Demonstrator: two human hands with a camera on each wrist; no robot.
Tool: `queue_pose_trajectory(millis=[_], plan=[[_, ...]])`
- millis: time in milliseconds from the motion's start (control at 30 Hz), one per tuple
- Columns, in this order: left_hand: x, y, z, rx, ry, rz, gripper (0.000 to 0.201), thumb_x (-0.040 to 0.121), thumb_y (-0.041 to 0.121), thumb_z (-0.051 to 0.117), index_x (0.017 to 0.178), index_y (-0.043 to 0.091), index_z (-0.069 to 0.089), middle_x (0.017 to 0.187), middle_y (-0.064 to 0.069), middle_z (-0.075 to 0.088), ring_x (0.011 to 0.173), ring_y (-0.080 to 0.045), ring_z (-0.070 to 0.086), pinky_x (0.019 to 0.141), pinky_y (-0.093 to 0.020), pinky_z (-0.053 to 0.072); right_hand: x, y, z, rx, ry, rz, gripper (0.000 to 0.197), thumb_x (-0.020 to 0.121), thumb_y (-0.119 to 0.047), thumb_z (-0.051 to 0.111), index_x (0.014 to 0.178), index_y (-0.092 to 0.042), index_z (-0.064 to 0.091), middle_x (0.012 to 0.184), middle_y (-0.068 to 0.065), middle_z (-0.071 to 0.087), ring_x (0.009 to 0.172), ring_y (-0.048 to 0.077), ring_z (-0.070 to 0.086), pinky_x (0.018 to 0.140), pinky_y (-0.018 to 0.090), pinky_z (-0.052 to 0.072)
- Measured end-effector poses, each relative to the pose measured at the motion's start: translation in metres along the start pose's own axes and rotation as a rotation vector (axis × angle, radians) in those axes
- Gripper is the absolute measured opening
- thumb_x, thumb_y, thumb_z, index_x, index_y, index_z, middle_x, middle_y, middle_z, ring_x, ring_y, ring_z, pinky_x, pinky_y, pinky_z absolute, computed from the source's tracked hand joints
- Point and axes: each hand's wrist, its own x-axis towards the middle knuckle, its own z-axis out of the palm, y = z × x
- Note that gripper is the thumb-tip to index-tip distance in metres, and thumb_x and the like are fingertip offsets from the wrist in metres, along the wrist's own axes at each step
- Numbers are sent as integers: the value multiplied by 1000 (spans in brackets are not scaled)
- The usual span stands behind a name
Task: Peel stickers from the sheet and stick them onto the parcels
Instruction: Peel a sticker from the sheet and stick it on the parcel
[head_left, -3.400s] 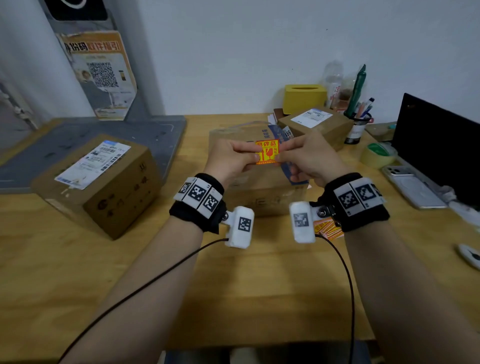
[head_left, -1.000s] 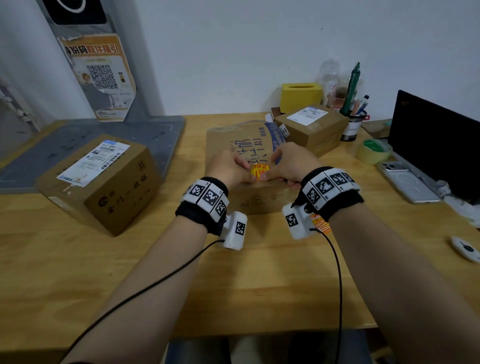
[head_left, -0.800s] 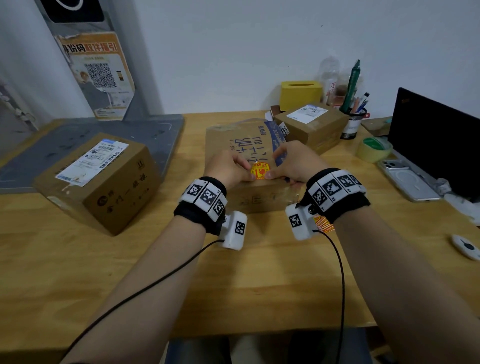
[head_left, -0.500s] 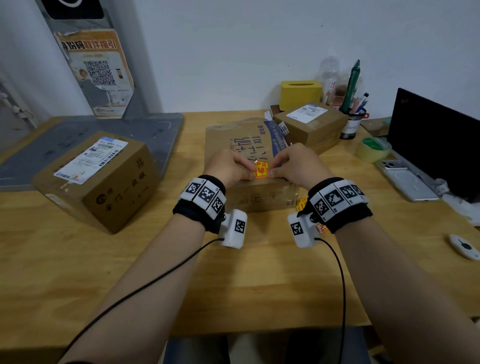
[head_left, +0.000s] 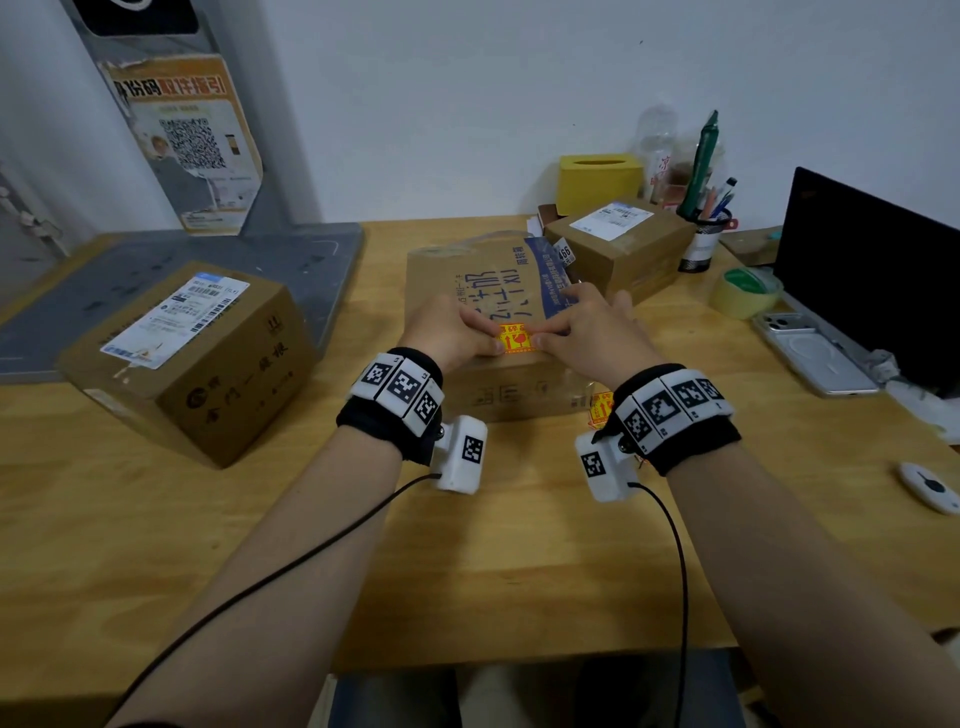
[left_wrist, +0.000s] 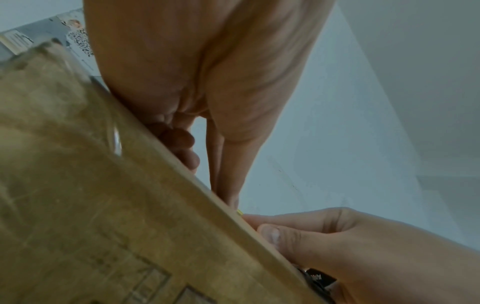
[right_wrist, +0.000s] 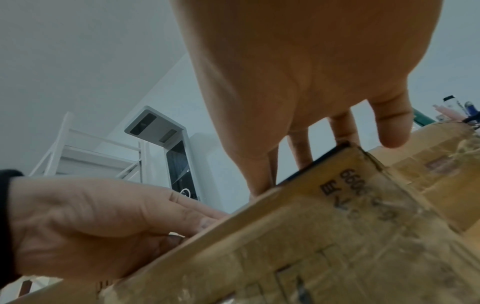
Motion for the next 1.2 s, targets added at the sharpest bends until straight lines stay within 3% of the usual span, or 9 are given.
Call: queue_pose_trajectory(millis=[300, 400, 500, 600, 733, 800, 967, 1133, 1200], plan=[[1, 0, -3, 18, -11, -3, 19, 88, 10, 72, 101, 22, 79, 117, -1, 68, 108, -19, 61, 94, -32, 51, 3, -2, 2, -21, -57, -12, 30, 98, -56, 54, 127, -57, 63, 167, -8, 19, 141, 35, 18, 114, 56, 21], [1, 1, -4, 18, -4, -16, 25, 93, 7, 62, 96, 25, 79, 122, -3, 65, 110, -24, 60, 98, -39, 53, -2, -3, 0, -88, -62, -74, 32, 99, -56, 52, 128, -53, 63, 168, -13, 19, 145, 34, 15, 117, 56, 20], [1, 2, -6, -25, 0, -31, 30, 96, 6, 52, 96, 22, 77, 118, -1, 62, 110, -24, 57, 98, -39, 53, -9, -5, -1, -119, -83, -161, 35, 102, -55, 45, 132, -48, 63, 166, -13, 28, 151, 28, 8, 120, 53, 14], [1, 4, -5, -52, -3, -36, 30, 97, 8, 50, 98, 20, 77, 110, -1, 61, 104, -22, 56, 96, -37, 52, -14, -8, 3, -80, -104, -168, 46, 104, -59, 35, 139, -43, 59, 160, -1, 41, 155, 19, 5, 121, 51, 12], [1, 3, -4, -76, 13, -53, 33, 95, 8, 47, 85, 26, 73, 116, -5, 66, 115, -29, 59, 97, -38, 51, -16, -9, 6, 4, -109, -175, 51, 103, -61, 37, 116, -31, 76, 153, -1, 50, 154, 14, 12, 120, 48, 14], [0, 3, -5, -92, 18, -64, 33, 95, 7, 47, 89, 24, 74, 116, -7, 67, 119, -30, 58, 97, -36, 48, -15, -8, 8, -16, -95, -151, 53, 103, -62, 34, 115, -31, 76, 149, -2, 53, 153, 14, 15, 121, 50, 13], [-1, 4, -5, -116, 19, -61, 31, 96, 5, 47, 97, 20, 74, 114, -8, 67, 119, -31, 59, 87, -31, 48, -6, -6, 15, -129, -48, -105, 56, 104, -62, 22, 141, -42, 58, 151, -4, 52, 152, 17, 15, 120, 55, 13], [0, 4, -3, -125, 21, -58, 27, 93, 5, 50, 91, 21, 72, 90, 2, 61, 116, -32, 60, 87, -32, 48, -8, -20, 14, -66, -92, -177, 51, 106, -57, 30, 119, -33, 73, 144, 3, 54, 149, 18, 20, 120, 51, 11], [-1, 5, -3, -126, 19, -55, 28, 93, 3, 50, 91, 21, 71, 88, 4, 60, 115, -30, 60, 85, -31, 47, -7, -19, 15, -82, -95, -155, 52, 105, -58, 26, 127, -37, 69, 148, 0, 53, 151, 19, 17, 122, 54, 5]])
